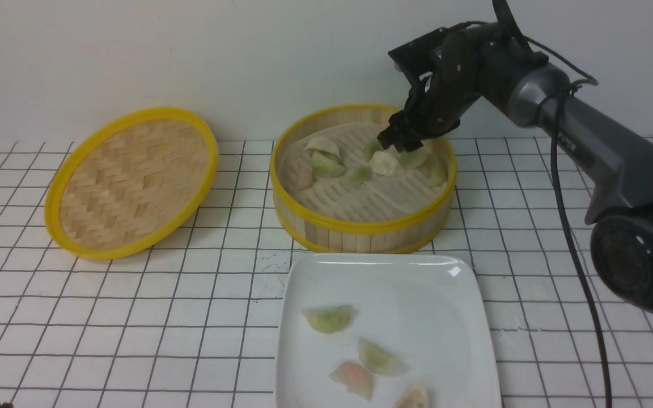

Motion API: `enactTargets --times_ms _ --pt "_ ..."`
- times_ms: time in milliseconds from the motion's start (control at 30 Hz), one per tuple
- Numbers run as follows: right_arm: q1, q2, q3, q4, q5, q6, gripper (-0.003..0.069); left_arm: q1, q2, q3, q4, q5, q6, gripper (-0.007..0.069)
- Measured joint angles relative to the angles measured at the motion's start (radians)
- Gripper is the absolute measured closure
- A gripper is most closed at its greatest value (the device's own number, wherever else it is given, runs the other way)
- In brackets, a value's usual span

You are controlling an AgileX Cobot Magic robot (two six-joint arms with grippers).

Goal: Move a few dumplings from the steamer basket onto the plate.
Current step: Use the right arm to grab a dumpling from inside the steamer

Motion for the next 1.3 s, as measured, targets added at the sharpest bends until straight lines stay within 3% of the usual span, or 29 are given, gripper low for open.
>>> enactTargets --times_ms 567,700,900,1167,1300 --pt "0.000 0.088 -0.009 -0.026 -0.013 0.030 0.0323 0.000 0.000 0.000 0.000 0.000 0.000 0.0631" --pt "0.000 0.088 -0.012 -0.026 0.003 0.033 0.0368 0.000 0.000 0.000 0.000 0.000 0.000 0.0631" --pt "0.000 0.093 -0.117 -0.015 0.180 0.032 0.0370 0.000 0.000 0.000 0.000 0.000 0.000 0.0631" --pt "0.021 -0.043 -0.167 0.077 0.220 0.035 0.0370 0.000 0.000 0.000 0.000 0.000 0.000 0.0631" --pt "0.041 -0.242 0.032 0.144 0.220 0.052 0.0370 0.000 0.000 0.000 0.000 0.000 0.000 0.0631"
